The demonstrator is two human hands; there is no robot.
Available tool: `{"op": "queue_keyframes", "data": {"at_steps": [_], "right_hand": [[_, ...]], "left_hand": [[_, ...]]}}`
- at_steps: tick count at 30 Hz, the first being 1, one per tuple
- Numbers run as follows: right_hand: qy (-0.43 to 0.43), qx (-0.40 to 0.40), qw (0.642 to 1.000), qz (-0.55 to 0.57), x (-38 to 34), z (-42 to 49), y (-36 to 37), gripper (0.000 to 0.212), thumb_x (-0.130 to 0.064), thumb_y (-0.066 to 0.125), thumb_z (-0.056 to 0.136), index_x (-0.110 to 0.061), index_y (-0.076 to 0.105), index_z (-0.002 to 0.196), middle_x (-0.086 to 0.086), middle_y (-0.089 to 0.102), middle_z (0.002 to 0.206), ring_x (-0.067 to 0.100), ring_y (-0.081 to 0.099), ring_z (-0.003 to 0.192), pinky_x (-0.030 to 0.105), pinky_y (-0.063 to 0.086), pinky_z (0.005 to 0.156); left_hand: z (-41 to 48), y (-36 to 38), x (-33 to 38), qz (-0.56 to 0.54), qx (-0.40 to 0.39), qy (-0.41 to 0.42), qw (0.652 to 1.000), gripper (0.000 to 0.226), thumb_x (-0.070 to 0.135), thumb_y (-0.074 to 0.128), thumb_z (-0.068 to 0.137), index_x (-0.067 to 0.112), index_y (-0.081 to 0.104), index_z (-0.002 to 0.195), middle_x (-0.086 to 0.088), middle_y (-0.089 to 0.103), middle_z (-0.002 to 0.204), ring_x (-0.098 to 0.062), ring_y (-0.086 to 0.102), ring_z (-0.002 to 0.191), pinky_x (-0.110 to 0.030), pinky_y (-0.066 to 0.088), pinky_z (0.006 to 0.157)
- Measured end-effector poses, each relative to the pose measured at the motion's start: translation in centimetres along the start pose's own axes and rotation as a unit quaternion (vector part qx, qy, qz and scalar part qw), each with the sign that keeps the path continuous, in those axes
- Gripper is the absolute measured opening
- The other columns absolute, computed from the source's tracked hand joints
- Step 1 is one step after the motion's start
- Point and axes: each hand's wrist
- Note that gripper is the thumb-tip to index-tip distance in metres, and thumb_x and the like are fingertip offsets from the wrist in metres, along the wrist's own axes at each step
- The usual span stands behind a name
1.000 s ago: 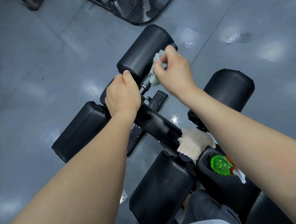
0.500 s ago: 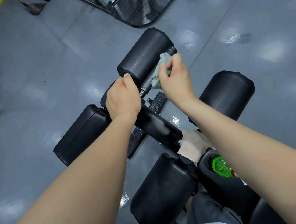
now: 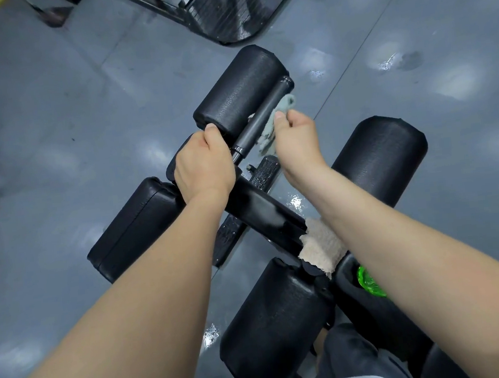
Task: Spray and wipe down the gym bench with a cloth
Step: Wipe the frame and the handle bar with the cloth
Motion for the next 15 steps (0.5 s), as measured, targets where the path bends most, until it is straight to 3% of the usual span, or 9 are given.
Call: {"op": "queue_keyframes", "data": {"at_steps": [3,5,6,8,10,12,15], "right_hand": [[0.025,-0.058,0.998,0.017,1.5,-2.0,0.7,0.031,-0.021,0.047,0.102,-0.015,0.053,0.073,0.009,0.063,0.063,0.026,0.061,0.059,0.054,0.058,0.070],[0.022,-0.054,0.998,0.002,1.6,-1.1,0.5,0.025,-0.031,0.052,0.094,-0.014,0.057,0.075,0.013,0.058,0.068,0.027,0.056,0.064,0.060,0.054,0.069],[0.023,-0.045,0.999,0.009,0.8,-0.6,0.3,0.024,-0.031,0.053,0.091,-0.013,0.057,0.075,0.014,0.055,0.069,0.027,0.054,0.065,0.059,0.053,0.066],[0.028,-0.015,0.998,0.058,-0.4,0.9,0.0,0.025,-0.021,0.051,0.095,-0.013,0.051,0.072,0.010,0.053,0.063,0.022,0.053,0.058,0.043,0.051,0.060],[0.034,0.012,0.996,0.083,-1.3,1.5,-0.1,0.035,-0.011,0.045,0.103,-0.017,0.042,0.069,-0.005,0.043,0.054,0.011,0.042,0.050,0.027,0.041,0.055],[0.037,0.014,0.996,0.082,-1.0,1.2,0.3,0.035,-0.013,0.045,0.105,-0.019,0.043,0.070,-0.006,0.040,0.056,0.011,0.039,0.053,0.028,0.038,0.058],[0.053,-0.015,0.994,0.091,0.1,-0.9,0.8,0.039,-0.013,0.049,0.104,-0.018,0.047,0.066,-0.008,0.048,0.055,0.012,0.047,0.055,0.031,0.045,0.061]], "left_hand": [[-0.1,-0.1,0.2,-0.002,0.002,0.002,1.000,0.047,0.047,0.030,0.100,0.016,0.040,0.065,0.001,0.052,0.069,-0.025,0.048,0.071,-0.041,0.044,0.075],[-0.1,-0.1,0.2,-0.001,0.003,0.005,1.000,0.048,0.047,0.030,0.100,0.016,0.040,0.066,0.001,0.053,0.070,-0.026,0.050,0.073,-0.042,0.045,0.076],[-0.1,-0.2,0.3,-0.003,0.004,0.005,1.000,0.048,0.047,0.030,0.100,0.017,0.040,0.065,0.001,0.053,0.069,-0.025,0.050,0.072,-0.042,0.046,0.076],[0.0,-0.1,0.3,-0.007,0.005,0.002,1.000,0.048,0.047,0.030,0.100,0.017,0.037,0.064,0.001,0.050,0.067,-0.023,0.046,0.067,-0.041,0.045,0.075],[-0.1,-0.1,0.2,-0.003,0.006,0.000,1.000,0.048,0.047,0.030,0.100,0.016,0.038,0.065,0.000,0.050,0.067,-0.021,0.045,0.065,-0.041,0.045,0.074],[0.0,-0.1,0.2,0.000,0.008,0.001,1.000,0.048,0.047,0.030,0.100,0.015,0.038,0.065,0.000,0.051,0.067,-0.019,0.044,0.063,-0.041,0.046,0.074],[-0.1,-0.2,0.3,-0.001,0.007,0.003,1.000,0.048,0.046,0.030,0.099,0.012,0.041,0.067,-0.001,0.051,0.067,-0.019,0.043,0.062,-0.043,0.046,0.075]]}}
Point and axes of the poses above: each hand's wrist, its own z-axis towards the middle knuckle, its own y-axis out of the palm, x = y × z
